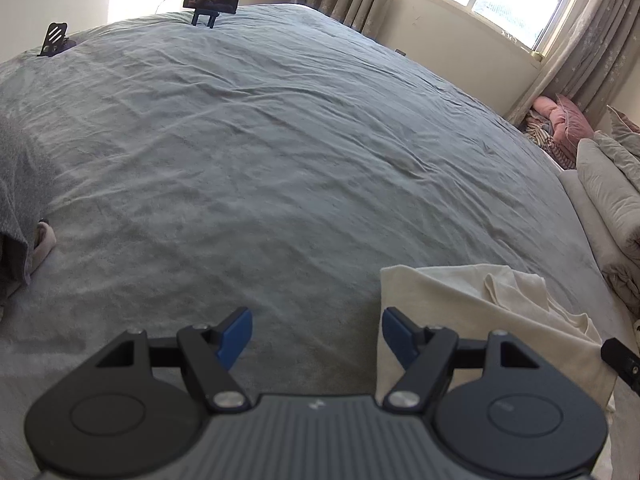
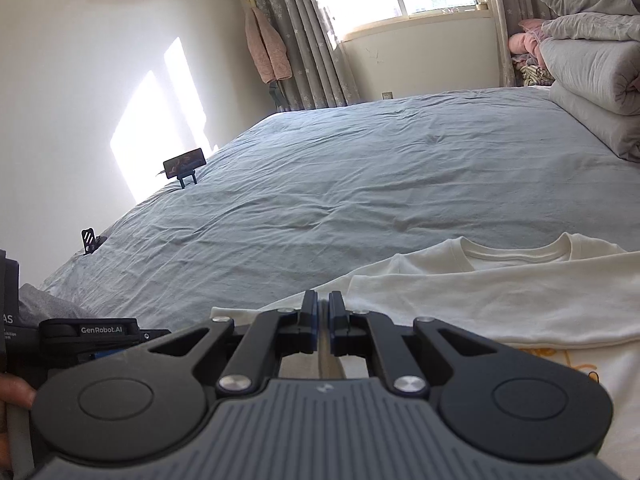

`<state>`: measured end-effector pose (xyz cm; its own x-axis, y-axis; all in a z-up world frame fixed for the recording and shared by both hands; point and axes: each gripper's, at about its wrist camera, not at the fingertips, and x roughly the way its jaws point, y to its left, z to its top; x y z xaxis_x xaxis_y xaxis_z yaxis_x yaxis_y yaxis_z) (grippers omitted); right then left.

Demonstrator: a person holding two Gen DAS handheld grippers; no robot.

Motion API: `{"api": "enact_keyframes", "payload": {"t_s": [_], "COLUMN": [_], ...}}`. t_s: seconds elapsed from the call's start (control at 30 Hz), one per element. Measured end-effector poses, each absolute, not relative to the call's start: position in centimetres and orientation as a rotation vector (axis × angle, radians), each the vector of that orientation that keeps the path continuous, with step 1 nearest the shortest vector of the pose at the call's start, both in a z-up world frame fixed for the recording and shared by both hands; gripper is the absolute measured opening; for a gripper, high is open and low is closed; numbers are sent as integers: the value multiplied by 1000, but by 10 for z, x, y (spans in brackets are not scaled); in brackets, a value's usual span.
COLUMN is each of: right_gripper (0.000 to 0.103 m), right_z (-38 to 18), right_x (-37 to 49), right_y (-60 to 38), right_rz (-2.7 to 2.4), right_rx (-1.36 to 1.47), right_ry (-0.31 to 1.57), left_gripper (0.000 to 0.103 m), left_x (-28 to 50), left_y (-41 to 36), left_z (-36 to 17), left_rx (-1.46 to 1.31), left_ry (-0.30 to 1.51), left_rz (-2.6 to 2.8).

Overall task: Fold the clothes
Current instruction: 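Grasp the sleeve cuff with the right gripper and lift it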

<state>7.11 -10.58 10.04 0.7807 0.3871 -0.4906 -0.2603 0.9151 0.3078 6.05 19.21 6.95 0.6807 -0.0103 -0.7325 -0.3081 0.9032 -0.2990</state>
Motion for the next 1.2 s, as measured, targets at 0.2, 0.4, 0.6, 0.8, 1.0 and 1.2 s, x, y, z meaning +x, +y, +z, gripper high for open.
{"api": "enact_keyframes", "payload": {"t_s": [0.2, 0.4, 0.6, 0.8, 1.0, 1.2], "right_gripper": [6, 42, 94, 46, 7, 7], "right_z": [65, 36, 30, 21, 39, 76], "right_x": [77, 75, 59, 60, 62, 64], "right_y": [-132, -143, -138, -109, -114, -115], "right_rz": [253, 262, 331, 357, 350, 386], "right_rx": [200, 246, 208, 71, 121, 142], "right_ry": [678, 754, 710, 698, 639, 566], "left_gripper": [73, 73, 73, 73, 74, 74], "left_x": [69, 81, 91, 91, 93, 93], "left_y": [183, 182, 183, 186, 183, 184], "left_z": [63, 55, 48, 46, 46, 46], "left_rx": [-423, -474, -513, -514, -495, -510], "left_ry": [854, 895, 926, 924, 930, 930], "left_rz": [149, 149, 147, 161, 157, 156]}}
